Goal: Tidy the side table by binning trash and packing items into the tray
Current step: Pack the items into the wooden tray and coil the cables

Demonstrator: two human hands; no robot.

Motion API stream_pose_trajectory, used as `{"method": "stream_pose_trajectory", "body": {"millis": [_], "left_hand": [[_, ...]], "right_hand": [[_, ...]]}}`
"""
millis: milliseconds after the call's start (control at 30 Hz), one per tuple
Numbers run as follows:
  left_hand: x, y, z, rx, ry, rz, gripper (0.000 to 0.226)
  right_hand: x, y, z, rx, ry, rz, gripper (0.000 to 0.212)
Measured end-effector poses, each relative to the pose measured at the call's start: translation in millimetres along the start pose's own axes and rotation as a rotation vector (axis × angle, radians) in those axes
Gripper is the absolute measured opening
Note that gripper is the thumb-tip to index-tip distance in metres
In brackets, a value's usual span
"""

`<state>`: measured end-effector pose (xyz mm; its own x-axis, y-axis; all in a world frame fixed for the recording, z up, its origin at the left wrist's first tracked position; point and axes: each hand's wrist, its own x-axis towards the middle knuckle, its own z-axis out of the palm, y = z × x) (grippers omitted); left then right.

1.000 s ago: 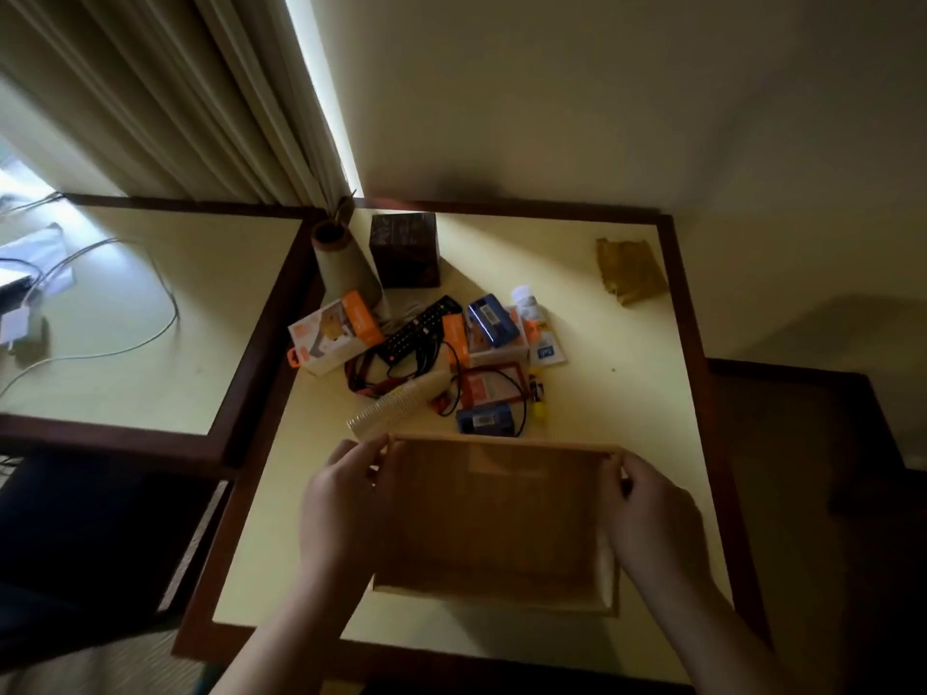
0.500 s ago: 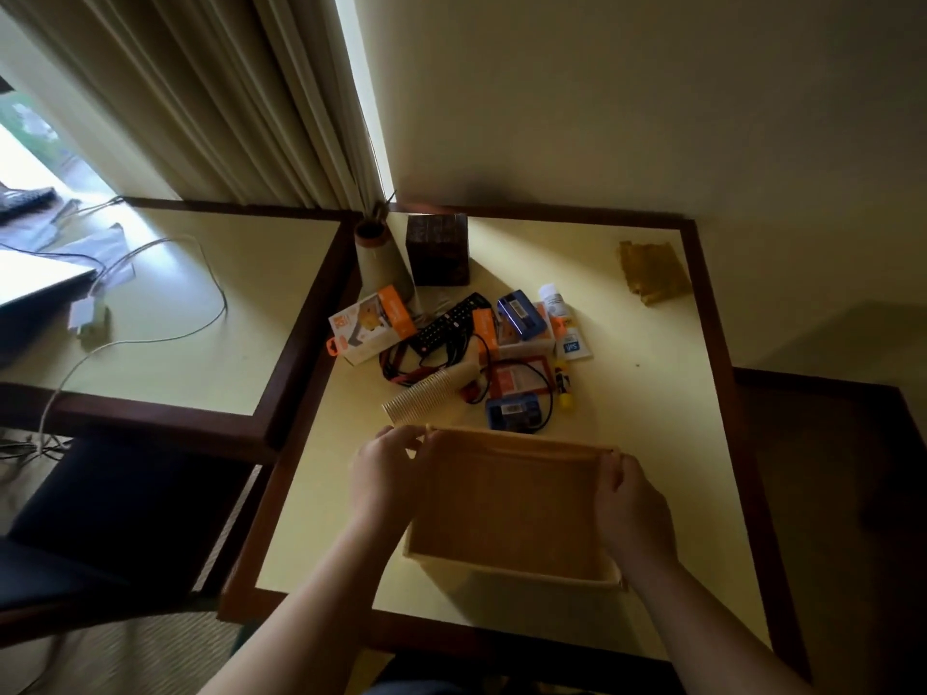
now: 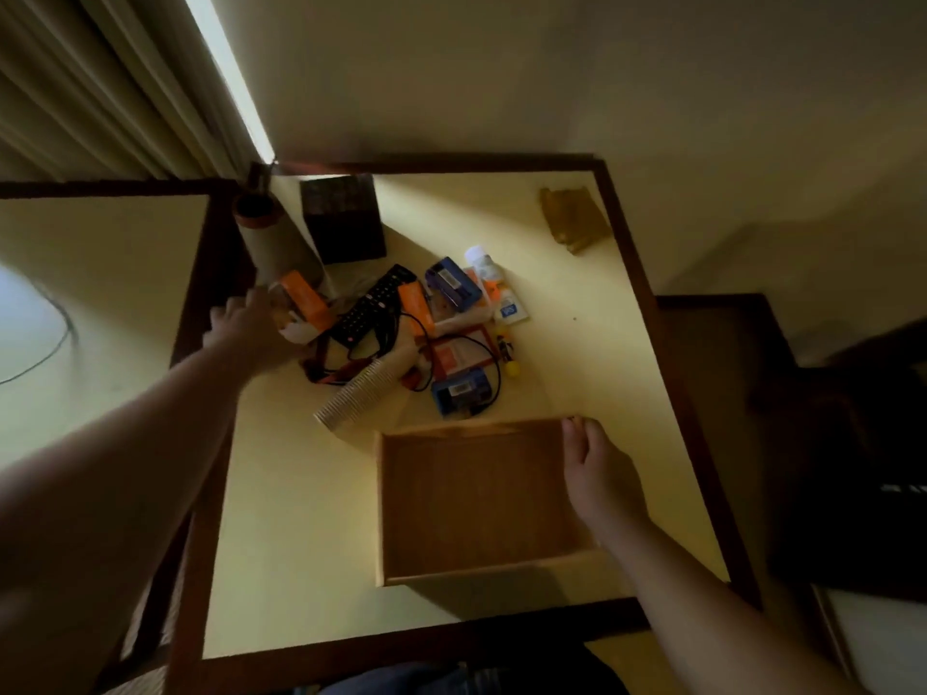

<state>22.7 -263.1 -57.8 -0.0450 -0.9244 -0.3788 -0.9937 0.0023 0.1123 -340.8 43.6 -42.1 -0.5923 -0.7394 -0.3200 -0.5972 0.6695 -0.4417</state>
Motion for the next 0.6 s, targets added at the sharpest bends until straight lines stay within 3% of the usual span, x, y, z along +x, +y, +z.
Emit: {"method": "stream_pose_trajectory", "body": {"millis": [233,400,500,600], "left_hand": [[-7,12,-15,0.061,0.032,-0.079,0.113],[-39,9,-25,-0.021,0.020,-0.114,0.117],[-93,21,-36,-0.276,0.259,0.005,0.103],[-179,55,-42,-0.231,0.431,0.337,0.088]], "right_hand": [[-1,-1,0,0.021,0.005,-0.019,0.042],[0,1,-1,0.019,0.007,-0.054,0.042],[1,2,0,0.036,0.008,-0.073,0.042],[2,4,1,0.065,0.022,-0.097,0.043]]}}
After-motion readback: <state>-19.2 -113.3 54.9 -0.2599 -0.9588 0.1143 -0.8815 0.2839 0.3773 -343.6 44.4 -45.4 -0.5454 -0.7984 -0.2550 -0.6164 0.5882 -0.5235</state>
